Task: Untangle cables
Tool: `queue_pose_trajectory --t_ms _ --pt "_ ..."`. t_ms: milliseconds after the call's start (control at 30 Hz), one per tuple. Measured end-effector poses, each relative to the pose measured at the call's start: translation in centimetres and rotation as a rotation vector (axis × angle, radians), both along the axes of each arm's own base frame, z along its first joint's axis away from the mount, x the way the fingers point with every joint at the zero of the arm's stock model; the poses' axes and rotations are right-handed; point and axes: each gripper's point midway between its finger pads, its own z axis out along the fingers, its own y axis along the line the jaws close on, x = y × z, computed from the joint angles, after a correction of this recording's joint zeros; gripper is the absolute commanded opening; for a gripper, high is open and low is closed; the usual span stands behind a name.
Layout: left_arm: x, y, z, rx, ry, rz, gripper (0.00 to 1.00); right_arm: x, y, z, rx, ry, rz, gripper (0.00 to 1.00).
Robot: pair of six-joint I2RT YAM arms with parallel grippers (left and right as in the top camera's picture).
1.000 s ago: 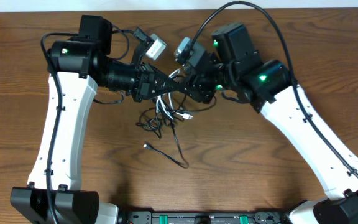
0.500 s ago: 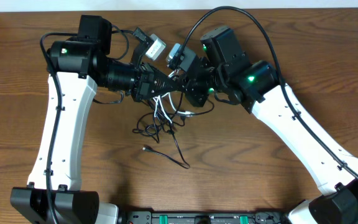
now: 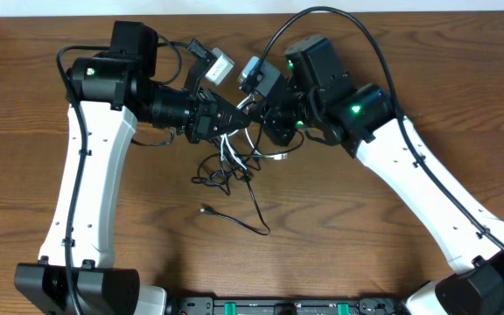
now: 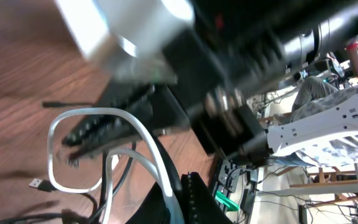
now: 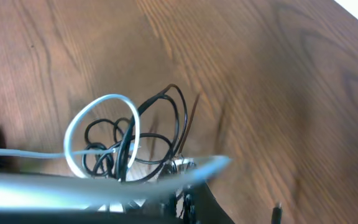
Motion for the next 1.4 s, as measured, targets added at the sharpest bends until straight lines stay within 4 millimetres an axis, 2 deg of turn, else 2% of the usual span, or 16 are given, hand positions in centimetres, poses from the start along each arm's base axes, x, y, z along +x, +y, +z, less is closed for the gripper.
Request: queue_pose_trajectory --t_ms 233,433,633,833,1000,1100,1267,1400 --pt "0.0 0.0 0.0 0.0 0.0 -0.001 0.08 1.4 -1.9 0.8 0.01 -0.015 -0.06 0.01" --pt "0.0 0.0 0.0 -0.002 -0.001 -0.001 0.08 2.3 -4.2 2.6 0.029 -0.052 -0.116 0.01" --pt "-0.1 -0.2 0.3 -0.018 -0.002 -0.006 0.08 3.2 -7.8 5.7 0.065 -0.114 -0.203 0.01" --pt "-0.3 -0.5 0.7 -0.035 -0.009 -0.017 0.08 2.7 -11.4 9.2 0.105 -0.18 -0.273 0.01" --pt "-0.5 -0.6 1.0 -0.045 -0.012 -0.021 0.08 2.1 -13.6 10.8 0.122 -0.204 -0.319 0.01" --pt "-0.5 -0.6 0.9 -0.039 -0.009 -0.022 0.08 1.8 -15.8 12.0 0.13 -0.227 -0.371 0.01" --pt "-0.5 -0.4 0.5 -0.011 -0.007 -0.013 0.08 1.9 -20.5 14.1 0.13 -0.293 -0.505 0.01" --pt "-0.4 -0.2 0.3 0.001 -0.007 -0.009 0.08 1.1 -22.4 15.5 0.139 -0.324 -0.559 0.01"
